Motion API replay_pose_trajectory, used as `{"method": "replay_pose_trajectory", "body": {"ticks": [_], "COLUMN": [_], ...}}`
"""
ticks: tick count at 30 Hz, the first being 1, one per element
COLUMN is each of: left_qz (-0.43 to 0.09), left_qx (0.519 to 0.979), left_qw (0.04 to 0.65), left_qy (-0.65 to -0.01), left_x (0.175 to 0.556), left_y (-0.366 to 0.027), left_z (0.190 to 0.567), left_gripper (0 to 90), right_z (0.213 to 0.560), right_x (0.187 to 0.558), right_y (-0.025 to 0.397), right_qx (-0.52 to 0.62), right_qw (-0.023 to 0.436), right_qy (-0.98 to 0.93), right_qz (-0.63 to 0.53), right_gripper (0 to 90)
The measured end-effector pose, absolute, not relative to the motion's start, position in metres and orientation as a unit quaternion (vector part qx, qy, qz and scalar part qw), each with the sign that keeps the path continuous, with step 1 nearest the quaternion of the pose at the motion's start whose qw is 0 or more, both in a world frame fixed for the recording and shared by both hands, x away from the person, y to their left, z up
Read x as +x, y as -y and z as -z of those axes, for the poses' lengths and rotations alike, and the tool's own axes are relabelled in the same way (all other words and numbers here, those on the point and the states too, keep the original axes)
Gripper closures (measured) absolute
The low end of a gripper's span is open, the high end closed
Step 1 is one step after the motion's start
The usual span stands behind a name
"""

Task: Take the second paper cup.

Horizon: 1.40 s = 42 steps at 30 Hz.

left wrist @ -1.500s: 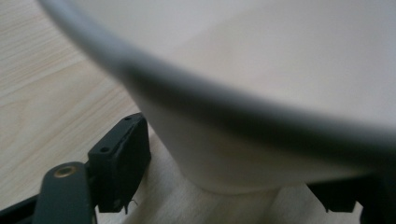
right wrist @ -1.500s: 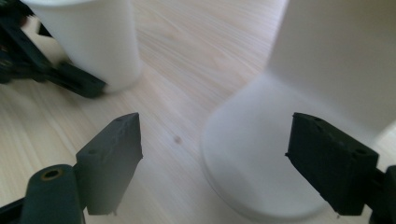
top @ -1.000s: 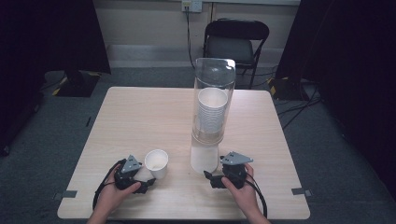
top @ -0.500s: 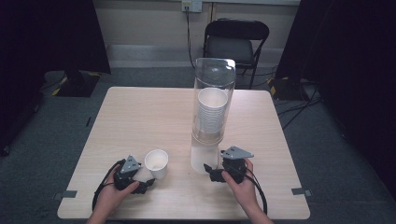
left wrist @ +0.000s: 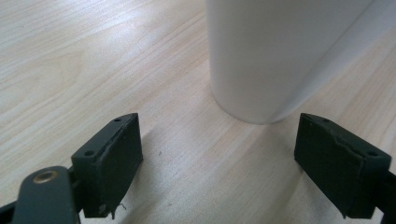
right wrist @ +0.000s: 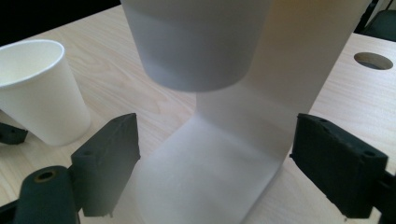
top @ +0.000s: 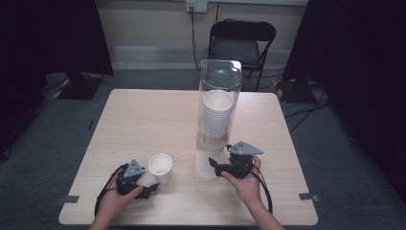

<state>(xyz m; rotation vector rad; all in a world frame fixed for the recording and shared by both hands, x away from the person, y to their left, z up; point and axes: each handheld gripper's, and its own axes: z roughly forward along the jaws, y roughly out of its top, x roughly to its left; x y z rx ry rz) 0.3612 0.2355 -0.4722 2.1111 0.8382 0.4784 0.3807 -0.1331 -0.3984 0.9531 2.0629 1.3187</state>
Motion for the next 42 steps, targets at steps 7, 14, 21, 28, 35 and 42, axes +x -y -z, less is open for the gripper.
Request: {"method": "replay_pose_trajectory", "body": {"ticks": [7, 14, 21, 28, 35, 42], "left_qz": [-0.189, -0.189, -0.189, -0.189, -0.189, -0.189], "left_qx": [0.834, 0.834, 0.834, 0.834, 0.834, 0.834], "left_qw": [0.399, 0.399, 0.399, 0.399, 0.399, 0.399], "left_qy": [-0.331, -0.331, -0.331, -0.331, -0.331, -0.331], "left_x": [0.361, 0.361, 0.361, 0.361, 0.361, 0.361], "left_y": [-0.235, -0.235, -0.236, -0.236, -0.236, -0.235], "left_z": [0.472, 0.472, 0.472, 0.472, 0.472, 0.472], "left_gripper": [14.6, 14.6, 14.6, 14.6, 14.6, 14.6], "right_z": [0.389, 0.386, 0.386, 0.389, 0.392, 0.396], "right_x": [0.390, 0.393, 0.399, 0.400, 0.401, 0.400], "right_y": [0.130, 0.120, 0.115, 0.110, 0.111, 0.112], "right_qx": [0.345, 0.332, 0.331, 0.322, 0.303, 0.297], "right_qw": [0.254, 0.252, 0.253, 0.265, 0.282, 0.293], "right_qy": [-0.750, -0.745, -0.731, -0.730, -0.735, -0.732], "right_qz": [-0.504, -0.520, -0.540, -0.542, -0.537, -0.538], "right_gripper": [15.8, 17.9, 23.1, 35.2, 36.2, 36.6]}}
